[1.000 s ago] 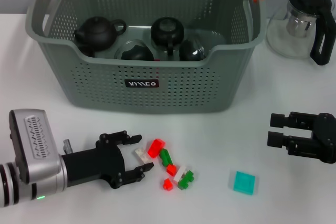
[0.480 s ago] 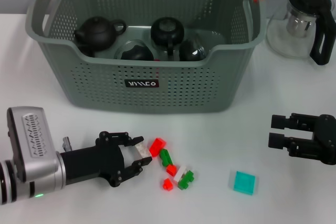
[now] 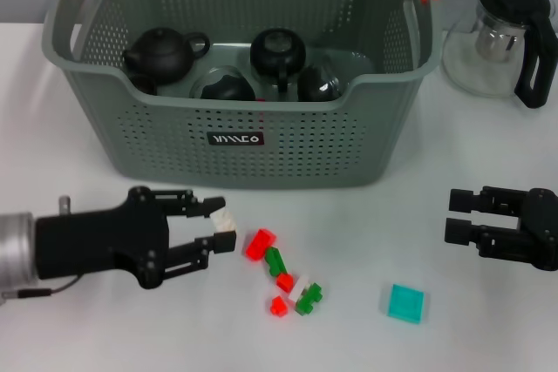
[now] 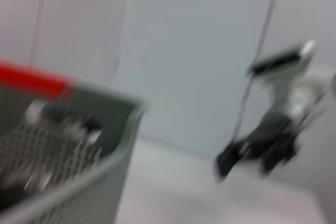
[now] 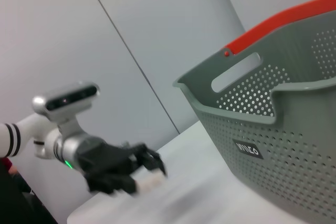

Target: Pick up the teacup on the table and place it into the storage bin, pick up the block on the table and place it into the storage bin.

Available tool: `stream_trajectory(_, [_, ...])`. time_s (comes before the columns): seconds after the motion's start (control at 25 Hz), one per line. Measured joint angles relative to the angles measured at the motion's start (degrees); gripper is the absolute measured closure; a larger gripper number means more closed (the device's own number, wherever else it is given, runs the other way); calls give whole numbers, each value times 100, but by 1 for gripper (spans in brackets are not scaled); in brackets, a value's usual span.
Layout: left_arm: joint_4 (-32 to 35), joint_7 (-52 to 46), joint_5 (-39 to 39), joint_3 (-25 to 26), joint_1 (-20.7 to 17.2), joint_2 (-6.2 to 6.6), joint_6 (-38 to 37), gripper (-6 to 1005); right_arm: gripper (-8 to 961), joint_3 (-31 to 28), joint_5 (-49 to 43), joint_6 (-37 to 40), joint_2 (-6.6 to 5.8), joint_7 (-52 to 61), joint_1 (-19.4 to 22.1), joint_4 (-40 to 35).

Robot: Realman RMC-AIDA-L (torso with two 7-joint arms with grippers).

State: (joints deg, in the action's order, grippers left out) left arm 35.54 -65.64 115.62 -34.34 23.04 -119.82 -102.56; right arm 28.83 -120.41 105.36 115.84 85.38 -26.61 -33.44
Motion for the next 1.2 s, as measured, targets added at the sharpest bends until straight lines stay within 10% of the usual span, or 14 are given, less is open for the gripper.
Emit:
stream_trajectory(0.24, [33, -1296, -591, 676, 612, 161, -1350, 567, 267, 0, 0, -8, 7, 4, -38, -3])
stream_trajectory(0.52, [434, -3459, -1523, 636, 1677, 372, -682, 569, 268, 17, 0, -8, 23, 4, -55, -5])
stream_trajectory(0.88, [1936, -6452, 601, -1475, 2939, 1170, 1431, 567, 268, 16, 0, -14, 18, 4, -55, -8])
stream_trajectory(1.2, [2237, -7256, 3386, -2358, 3536, 642, 2240, 575, 267, 42, 0, -72, 35, 4, -67, -4])
